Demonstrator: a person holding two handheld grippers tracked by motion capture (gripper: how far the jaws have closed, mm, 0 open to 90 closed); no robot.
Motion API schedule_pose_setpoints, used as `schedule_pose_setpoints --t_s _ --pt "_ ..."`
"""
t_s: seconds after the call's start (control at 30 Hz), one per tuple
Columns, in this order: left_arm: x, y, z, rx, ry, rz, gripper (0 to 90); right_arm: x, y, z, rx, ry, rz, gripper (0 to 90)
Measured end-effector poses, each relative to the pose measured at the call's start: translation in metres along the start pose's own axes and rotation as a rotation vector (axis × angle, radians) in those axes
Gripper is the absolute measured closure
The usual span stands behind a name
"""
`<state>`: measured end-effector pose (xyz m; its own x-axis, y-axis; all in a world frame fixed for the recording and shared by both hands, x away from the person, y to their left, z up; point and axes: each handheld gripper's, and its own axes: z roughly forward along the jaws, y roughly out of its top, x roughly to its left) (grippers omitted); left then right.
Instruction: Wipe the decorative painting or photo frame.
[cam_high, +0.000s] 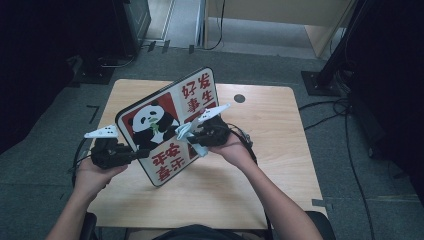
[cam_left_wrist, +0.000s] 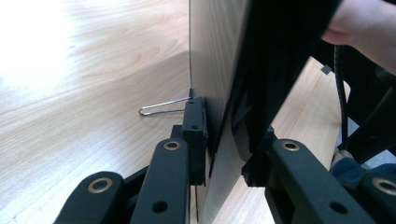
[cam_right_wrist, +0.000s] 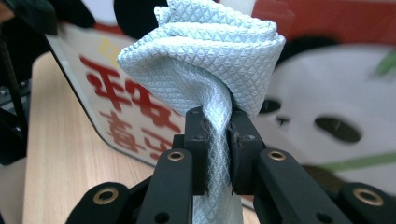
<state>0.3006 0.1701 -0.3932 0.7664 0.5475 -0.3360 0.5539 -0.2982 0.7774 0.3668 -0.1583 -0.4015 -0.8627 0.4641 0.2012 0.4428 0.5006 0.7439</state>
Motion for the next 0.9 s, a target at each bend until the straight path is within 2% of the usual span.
schedule_pose_setpoints --t_s 0.27,0.57,0.77,0.9 --pt "-0.001 -0.001 -0.004 -0.005 0.006 0.006 75.9 0.004 0.035 -0.021 -0.035 -0.037 -0.021 80.6" --pt "-0.002 -0.002 -0.007 -0.01 0.02 0.017 77.5 0.014 0.08 -0.037 -0.062 -0.013 -0.065 80.5" --pt "-0.004 -0.002 -0.007 -0.009 0.032 0.022 78.3 0.032 0.113 -0.042 -0.073 -0.009 -0.144 80.5" --pt "-0.004 -0.002 -0.008 -0.008 0.03 0.024 78.4 0.041 0.129 -0.043 -0.078 0.003 -0.17 80.5"
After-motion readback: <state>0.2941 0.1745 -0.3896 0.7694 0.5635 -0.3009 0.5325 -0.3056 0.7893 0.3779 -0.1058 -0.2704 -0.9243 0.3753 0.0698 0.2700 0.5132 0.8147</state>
